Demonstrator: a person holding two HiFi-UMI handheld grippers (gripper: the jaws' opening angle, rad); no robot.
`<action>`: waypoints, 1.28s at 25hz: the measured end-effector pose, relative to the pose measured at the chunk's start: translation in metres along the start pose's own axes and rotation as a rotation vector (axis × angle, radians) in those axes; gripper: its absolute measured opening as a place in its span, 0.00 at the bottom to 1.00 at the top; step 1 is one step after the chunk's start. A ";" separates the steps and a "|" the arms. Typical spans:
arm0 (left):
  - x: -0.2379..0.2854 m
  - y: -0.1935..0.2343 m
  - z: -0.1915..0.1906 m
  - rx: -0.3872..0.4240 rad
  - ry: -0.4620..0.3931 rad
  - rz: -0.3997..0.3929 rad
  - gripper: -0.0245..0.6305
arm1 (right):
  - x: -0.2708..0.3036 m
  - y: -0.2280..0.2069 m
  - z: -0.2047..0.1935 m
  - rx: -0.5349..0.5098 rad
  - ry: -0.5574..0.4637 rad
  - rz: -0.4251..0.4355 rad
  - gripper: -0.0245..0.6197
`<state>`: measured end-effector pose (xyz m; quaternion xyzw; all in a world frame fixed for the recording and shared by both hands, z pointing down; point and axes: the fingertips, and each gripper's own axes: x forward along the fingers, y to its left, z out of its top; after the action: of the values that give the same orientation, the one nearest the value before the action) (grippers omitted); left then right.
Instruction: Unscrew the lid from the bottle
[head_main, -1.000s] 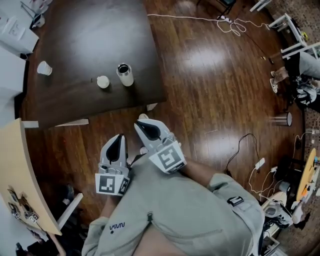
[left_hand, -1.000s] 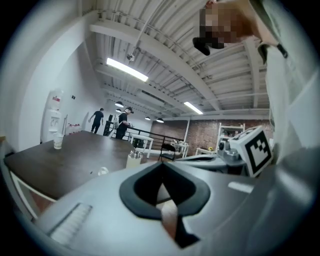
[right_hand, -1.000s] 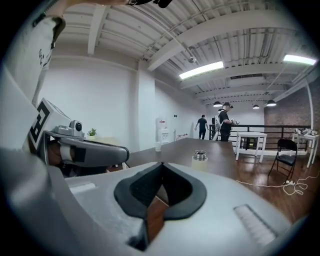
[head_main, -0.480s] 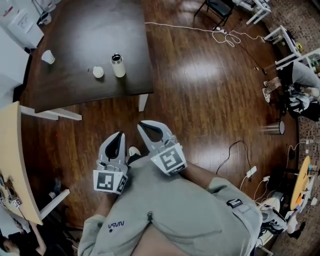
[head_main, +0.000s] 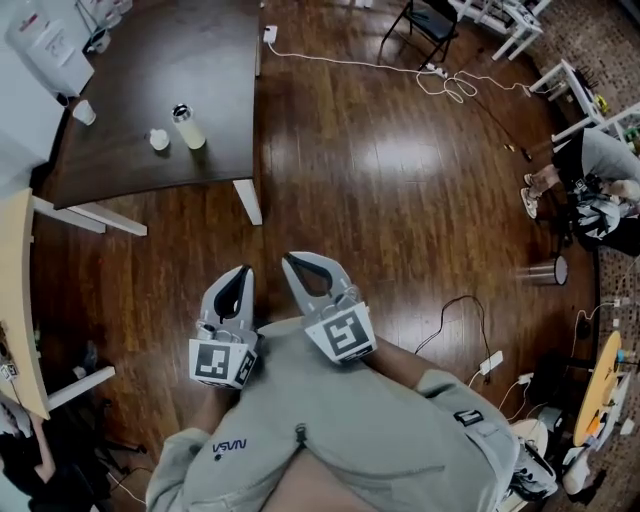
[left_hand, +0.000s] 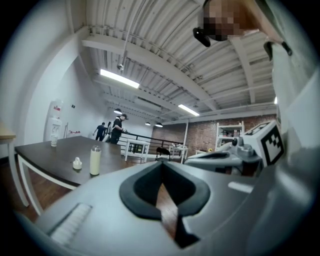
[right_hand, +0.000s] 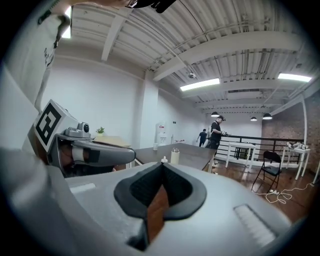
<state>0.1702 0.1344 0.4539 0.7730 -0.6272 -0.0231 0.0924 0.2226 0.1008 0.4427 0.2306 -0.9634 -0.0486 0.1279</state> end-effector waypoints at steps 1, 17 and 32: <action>0.000 -0.011 -0.002 0.003 0.004 0.007 0.04 | -0.011 -0.003 -0.004 0.008 -0.001 0.004 0.04; -0.010 -0.122 -0.015 -0.049 0.067 0.092 0.04 | -0.109 -0.003 -0.037 0.054 0.021 0.123 0.04; -0.028 -0.129 -0.018 -0.042 0.039 0.145 0.04 | -0.117 0.018 -0.043 0.030 0.014 0.187 0.04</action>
<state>0.2917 0.1891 0.4475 0.7236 -0.6791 -0.0144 0.1225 0.3273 0.1683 0.4608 0.1419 -0.9804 -0.0207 0.1349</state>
